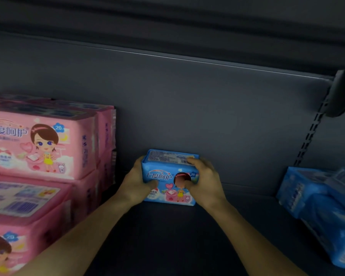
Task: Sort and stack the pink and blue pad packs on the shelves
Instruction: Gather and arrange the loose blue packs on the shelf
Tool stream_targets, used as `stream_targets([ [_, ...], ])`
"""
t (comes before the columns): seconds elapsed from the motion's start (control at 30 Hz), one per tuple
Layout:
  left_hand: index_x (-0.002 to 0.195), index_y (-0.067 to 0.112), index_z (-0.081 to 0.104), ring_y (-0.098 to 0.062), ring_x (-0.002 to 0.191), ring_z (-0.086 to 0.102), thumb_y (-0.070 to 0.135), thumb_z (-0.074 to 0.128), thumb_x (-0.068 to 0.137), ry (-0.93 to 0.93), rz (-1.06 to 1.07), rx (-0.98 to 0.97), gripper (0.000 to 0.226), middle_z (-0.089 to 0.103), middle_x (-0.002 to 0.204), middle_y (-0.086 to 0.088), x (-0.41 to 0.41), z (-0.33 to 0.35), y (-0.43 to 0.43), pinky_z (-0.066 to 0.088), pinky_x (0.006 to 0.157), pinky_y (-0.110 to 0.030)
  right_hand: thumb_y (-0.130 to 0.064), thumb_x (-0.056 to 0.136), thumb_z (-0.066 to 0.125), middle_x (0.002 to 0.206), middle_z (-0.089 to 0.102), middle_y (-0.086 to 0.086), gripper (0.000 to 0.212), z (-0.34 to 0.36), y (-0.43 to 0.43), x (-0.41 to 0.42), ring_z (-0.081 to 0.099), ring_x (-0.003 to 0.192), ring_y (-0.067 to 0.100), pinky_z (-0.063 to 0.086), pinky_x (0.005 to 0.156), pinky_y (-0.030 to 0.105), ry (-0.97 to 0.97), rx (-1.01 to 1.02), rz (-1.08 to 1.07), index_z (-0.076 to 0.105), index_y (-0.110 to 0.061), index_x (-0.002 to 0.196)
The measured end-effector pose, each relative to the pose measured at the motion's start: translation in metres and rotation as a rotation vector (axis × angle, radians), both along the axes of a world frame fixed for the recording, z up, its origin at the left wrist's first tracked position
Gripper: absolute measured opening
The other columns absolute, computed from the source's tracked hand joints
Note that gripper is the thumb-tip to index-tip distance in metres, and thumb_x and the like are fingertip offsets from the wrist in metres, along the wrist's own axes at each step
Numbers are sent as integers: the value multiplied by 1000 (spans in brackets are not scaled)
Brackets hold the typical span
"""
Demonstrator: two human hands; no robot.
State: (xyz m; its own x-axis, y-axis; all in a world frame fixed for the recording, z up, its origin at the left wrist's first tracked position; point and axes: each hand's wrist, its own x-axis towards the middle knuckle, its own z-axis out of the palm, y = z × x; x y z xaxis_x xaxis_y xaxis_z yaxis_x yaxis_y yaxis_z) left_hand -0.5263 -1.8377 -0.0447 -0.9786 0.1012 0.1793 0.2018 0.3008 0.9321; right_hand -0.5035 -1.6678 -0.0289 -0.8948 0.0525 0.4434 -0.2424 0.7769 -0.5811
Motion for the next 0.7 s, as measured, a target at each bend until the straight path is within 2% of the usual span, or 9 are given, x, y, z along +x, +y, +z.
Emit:
stream_targets([
  [0.1, 140, 20, 29, -9, 97, 55, -4, 61, 84, 1, -12, 7, 69, 54, 103, 9, 1, -1, 1, 46, 80, -23, -7, 81, 68, 132, 42, 3, 58, -1, 2, 1, 47, 116, 13, 42, 93, 18, 3, -7, -6, 46, -16, 134],
  [0.3, 141, 22, 28, -14, 105, 55, -3, 61, 84, 13, -31, -13, 70, 56, 116, 1, 2, -4, 11, 47, 92, -31, -9, 82, 67, 134, 41, 2, 58, -2, 14, 4, 47, 117, 13, 41, 92, 18, 7, 11, -39, 45, -17, 135],
  [0.47, 142, 22, 26, -13, 104, 55, 1, 60, 86, -8, -7, -41, 69, 55, 111, 3, 4, -2, 16, 46, 92, -29, -7, 83, 65, 136, 39, 3, 58, -3, 15, 5, 47, 118, 14, 42, 97, 21, -8, 1, -36, 43, -17, 136],
  [0.6, 140, 15, 30, -14, 106, 52, 3, 64, 82, 33, 69, -176, 68, 54, 123, -6, 9, 6, 17, 42, 88, -24, -11, 85, 64, 137, 35, 5, 59, 2, 14, 8, 44, 120, 17, 39, 97, 22, -66, 44, -40, 39, -20, 138],
  [0.7, 145, 13, 23, -23, 123, 45, 12, 65, 84, 64, 110, -307, 74, 42, 136, -13, 15, 18, 14, 37, 99, -29, -10, 86, 62, 140, 32, 5, 61, 9, 17, 15, 41, 123, 20, 39, 99, 25, -113, 83, -52, 35, -21, 140],
])
